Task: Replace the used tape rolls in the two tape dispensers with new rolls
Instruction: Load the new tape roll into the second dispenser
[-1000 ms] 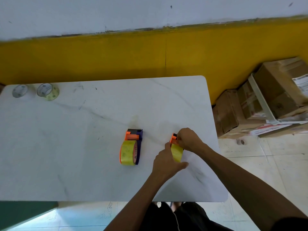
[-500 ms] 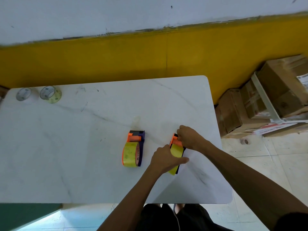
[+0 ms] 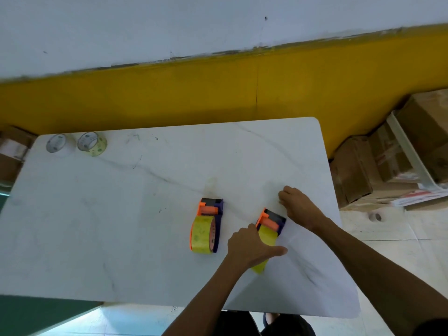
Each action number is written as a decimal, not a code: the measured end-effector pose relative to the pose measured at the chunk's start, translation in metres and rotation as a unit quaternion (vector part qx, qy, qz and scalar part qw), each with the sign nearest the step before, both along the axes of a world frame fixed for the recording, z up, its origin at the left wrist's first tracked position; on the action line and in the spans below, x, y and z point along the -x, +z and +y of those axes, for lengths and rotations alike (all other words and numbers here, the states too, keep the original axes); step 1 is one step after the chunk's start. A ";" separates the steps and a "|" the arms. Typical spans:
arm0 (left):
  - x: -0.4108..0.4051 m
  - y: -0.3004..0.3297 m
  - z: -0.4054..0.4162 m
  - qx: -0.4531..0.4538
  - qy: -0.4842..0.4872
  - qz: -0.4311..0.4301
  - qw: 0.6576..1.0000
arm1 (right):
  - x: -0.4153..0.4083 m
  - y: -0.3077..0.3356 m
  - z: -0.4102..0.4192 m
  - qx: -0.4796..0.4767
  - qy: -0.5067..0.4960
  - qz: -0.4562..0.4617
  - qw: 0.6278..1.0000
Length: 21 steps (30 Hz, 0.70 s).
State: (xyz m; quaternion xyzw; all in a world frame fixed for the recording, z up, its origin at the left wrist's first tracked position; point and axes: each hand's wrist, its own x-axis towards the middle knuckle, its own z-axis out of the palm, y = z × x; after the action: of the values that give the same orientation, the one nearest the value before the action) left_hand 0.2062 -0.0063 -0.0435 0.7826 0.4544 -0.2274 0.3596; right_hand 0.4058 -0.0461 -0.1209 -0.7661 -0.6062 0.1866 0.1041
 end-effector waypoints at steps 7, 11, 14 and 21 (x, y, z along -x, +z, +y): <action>0.007 0.001 -0.004 -0.002 0.026 -0.003 1.000 | -0.016 -0.016 0.015 0.012 -0.093 -0.011 0.996; 0.009 -0.002 -0.005 0.003 0.031 0.005 1.000 | -0.021 -0.012 0.029 0.021 -0.099 -0.022 0.995; 0.008 -0.002 -0.005 -0.011 0.016 0.013 1.000 | -0.019 -0.012 0.035 0.017 -0.093 -0.020 0.995; 0.023 0.000 -0.017 -0.065 0.003 -0.075 0.995 | -0.013 -0.018 0.024 0.002 -0.146 0.050 0.988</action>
State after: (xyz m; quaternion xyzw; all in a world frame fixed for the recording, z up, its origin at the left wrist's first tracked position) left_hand 0.1831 -0.0233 -0.0431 0.8177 0.4427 -0.1368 0.3417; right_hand 0.4183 -0.0221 -0.1389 -0.8361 -0.4820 0.2085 0.1587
